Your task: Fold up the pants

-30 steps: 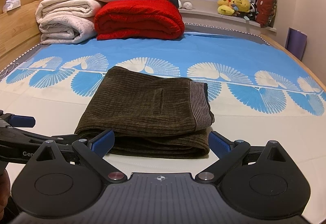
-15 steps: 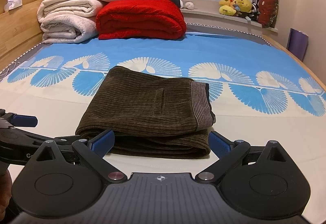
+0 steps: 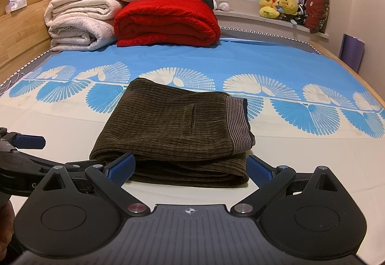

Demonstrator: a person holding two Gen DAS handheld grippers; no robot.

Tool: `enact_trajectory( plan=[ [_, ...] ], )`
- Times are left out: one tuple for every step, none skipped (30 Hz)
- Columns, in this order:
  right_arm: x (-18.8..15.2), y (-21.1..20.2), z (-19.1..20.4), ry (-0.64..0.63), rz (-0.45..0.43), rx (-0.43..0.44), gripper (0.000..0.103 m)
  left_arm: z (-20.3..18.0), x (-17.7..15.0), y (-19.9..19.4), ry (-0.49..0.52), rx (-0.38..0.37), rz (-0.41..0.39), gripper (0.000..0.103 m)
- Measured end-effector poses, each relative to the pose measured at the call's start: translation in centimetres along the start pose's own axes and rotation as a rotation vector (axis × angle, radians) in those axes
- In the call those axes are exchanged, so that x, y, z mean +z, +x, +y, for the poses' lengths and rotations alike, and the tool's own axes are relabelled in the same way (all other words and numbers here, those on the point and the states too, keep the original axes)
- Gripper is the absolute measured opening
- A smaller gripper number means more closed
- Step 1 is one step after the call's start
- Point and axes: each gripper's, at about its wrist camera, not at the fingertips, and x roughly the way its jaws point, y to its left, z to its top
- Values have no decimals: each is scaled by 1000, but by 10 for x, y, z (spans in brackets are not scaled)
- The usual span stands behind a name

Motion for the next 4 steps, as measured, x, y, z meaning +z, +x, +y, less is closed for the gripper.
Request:
enact_trajectory(
  plan=[
    [0,0,0,0,1,0,98,0,0,0,4,0,-2,102],
    [0,0,0,0,2,1,98,0,0,0,5,0,-2,102],
    [-1,0,0,1,2,2,98,1,0,0,2,0,-1,102],
    [-1,0,0,0,3,3,98,2,0,0,-1,-1,1,102]
  ],
)
